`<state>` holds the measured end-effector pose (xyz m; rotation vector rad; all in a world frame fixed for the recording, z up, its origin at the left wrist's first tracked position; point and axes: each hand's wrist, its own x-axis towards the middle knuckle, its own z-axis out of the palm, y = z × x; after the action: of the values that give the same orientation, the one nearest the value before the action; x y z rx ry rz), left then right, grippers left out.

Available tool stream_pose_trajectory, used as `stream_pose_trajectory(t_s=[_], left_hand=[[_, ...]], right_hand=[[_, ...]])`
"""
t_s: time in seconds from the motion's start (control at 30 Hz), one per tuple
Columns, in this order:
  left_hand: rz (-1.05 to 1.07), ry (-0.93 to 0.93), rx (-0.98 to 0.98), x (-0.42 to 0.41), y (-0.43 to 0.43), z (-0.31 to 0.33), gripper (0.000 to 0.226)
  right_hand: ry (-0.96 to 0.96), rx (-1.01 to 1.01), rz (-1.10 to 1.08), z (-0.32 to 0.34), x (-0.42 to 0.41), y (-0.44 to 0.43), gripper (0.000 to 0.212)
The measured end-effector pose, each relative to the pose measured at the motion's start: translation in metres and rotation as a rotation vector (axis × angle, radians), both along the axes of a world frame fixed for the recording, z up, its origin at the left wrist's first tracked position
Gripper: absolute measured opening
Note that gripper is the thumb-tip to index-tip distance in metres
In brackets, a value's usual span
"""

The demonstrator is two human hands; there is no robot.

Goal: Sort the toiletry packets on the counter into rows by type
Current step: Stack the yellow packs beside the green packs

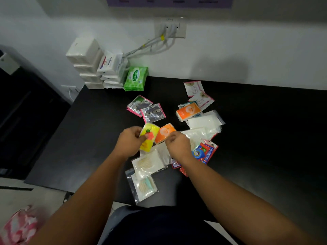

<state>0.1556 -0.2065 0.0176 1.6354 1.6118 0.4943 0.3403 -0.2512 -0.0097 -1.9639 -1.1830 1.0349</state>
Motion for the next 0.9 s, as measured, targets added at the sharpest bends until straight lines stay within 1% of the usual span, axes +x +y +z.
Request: stream_pose_trajectory(t_s=[0.07, 0.17, 0.27, 0.33, 0.37, 0.4, 0.43, 0.5, 0.57, 0.6, 0.7, 0.83, 0.9], left_hand=[[-0.003, -0.092, -0.01, 0.008, 0.018, 0.004, 0.019], [-0.085, -0.118, -0.061, 0.026, 0.041, 0.003, 0.019], [-0.144, -0.067, -0.11, 0.041, 0.056, -0.008, 0.01], [-0.178, -0.043, -0.153, 0.048, 0.062, -0.017, 0.015], [-0.2, -0.012, -0.159, 0.05, 0.063, -0.021, 0.02], [-0.217, 0.027, -0.149, 0.052, 0.064, -0.024, 0.024], [-0.221, 0.055, -0.128, 0.052, 0.065, -0.026, 0.026], [-0.227, 0.098, -0.082, 0.052, 0.065, -0.029, 0.025], [-0.275, 0.139, -0.065, 0.052, 0.066, -0.031, 0.025], [-0.298, 0.126, -0.079, 0.052, 0.066, -0.032, 0.028], [-0.32, -0.018, -0.178, 0.049, 0.067, -0.032, 0.029], [-0.381, -0.114, -0.134, 0.046, 0.07, -0.028, 0.013], [-0.399, -0.17, -0.142, 0.049, 0.073, -0.023, 0.02]], right_hand=[[0.065, -0.058, -0.062, 0.001, 0.002, 0.008, 0.021], [0.09, -0.138, -0.124, 0.001, 0.001, 0.016, 0.023], [0.041, -0.197, -0.147, -0.001, 0.0, 0.022, 0.021], [0.019, -0.223, -0.154, 0.0, -0.003, 0.025, 0.019], [0.011, -0.23, -0.148, 0.0, -0.004, 0.027, 0.013], [0.007, -0.238, -0.143, 0.001, -0.006, 0.028, 0.007], [0.022, -0.241, -0.15, 0.001, -0.008, 0.03, 0.007], [0.076, -0.231, -0.193, 0.0, -0.012, 0.035, 0.013], [0.092, -0.208, -0.222, 0.0, -0.017, 0.039, 0.013], [0.098, -0.196, -0.233, 0.002, -0.02, 0.04, 0.013], [0.062, -0.165, -0.27, 0.006, -0.027, 0.041, 0.018], [0.084, -0.093, -0.425, 0.009, -0.032, 0.038, 0.018], [0.122, -0.03, -0.505, 0.011, -0.031, 0.037, 0.016]])
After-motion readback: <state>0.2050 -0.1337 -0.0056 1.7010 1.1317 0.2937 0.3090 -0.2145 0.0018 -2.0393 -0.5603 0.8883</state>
